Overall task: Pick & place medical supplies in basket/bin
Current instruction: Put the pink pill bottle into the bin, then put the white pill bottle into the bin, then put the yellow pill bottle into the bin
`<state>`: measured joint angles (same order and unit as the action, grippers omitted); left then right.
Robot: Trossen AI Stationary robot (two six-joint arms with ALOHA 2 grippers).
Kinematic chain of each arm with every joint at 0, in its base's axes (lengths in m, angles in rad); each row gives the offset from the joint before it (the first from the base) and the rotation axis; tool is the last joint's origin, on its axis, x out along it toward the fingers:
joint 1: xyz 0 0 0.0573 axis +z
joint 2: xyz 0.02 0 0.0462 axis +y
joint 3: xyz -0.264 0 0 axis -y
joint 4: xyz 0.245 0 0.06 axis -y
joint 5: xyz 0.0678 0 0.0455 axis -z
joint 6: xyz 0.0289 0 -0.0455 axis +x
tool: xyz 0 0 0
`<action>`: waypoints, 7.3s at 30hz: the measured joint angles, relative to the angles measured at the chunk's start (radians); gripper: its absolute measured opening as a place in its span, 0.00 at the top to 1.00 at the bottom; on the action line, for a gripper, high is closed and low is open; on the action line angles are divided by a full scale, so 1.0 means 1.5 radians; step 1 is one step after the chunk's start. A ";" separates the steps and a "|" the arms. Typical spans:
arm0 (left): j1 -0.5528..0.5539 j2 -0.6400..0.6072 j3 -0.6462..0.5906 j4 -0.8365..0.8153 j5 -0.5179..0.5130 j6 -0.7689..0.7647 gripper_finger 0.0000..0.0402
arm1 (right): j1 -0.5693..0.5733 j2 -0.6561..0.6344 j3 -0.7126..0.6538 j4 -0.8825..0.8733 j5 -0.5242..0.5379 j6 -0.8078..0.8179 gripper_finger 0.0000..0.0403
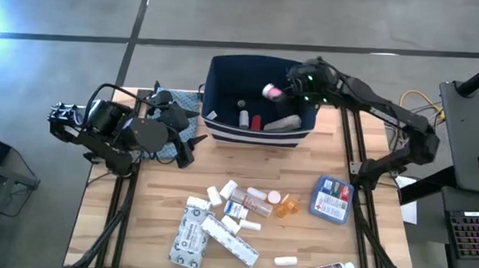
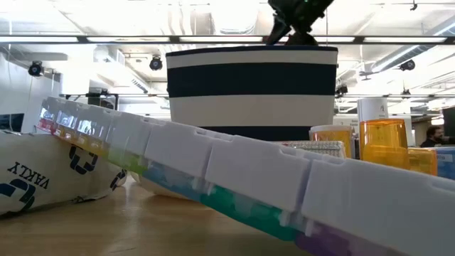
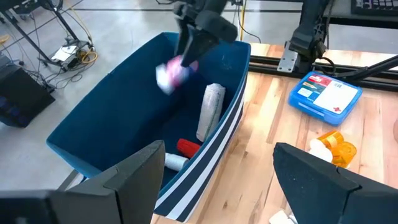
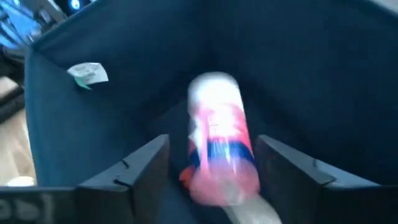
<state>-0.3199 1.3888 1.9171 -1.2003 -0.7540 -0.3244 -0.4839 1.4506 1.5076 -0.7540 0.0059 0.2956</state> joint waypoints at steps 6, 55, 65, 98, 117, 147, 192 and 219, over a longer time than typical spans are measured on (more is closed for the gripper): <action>0.000 0.000 0.000 0.000 0.029 -0.045 0.31 | 0.006 0.050 0.087 -0.038 0.031 -0.070 0.26; -0.037 0.092 -0.656 0.420 0.432 0.006 0.43 | 0.106 -0.020 0.107 -0.209 0.056 -0.186 0.13; -0.037 0.152 -0.656 0.422 0.432 0.006 0.43 | 0.106 -0.020 0.107 -0.210 0.068 -0.200 0.13; -0.023 0.151 -0.208 -0.188 0.185 -0.100 0.66 | 0.104 -0.024 0.107 -0.102 0.066 -0.341 0.13; 0.196 0.149 0.030 0.099 0.003 0.251 0.66 | 0.104 -0.024 0.107 -0.083 0.066 -0.354 0.13; 0.392 0.093 -0.077 0.346 0.269 0.352 0.27 | 0.168 -0.065 0.107 -0.287 0.058 -0.178 0.13; -0.181 -0.189 -0.528 0.094 0.066 -0.361 0.27 | 0.505 0.202 -0.192 -0.061 0.093 0.097 0.13; -0.181 -0.189 -0.528 0.082 0.066 -0.389 0.27 | 0.440 0.220 -0.192 -0.011 -0.004 0.526 0.15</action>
<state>-0.5907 1.1053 1.1244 -1.0771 -0.6548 -0.9074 0.1755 1.7812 1.2190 -0.7703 0.0005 1.0841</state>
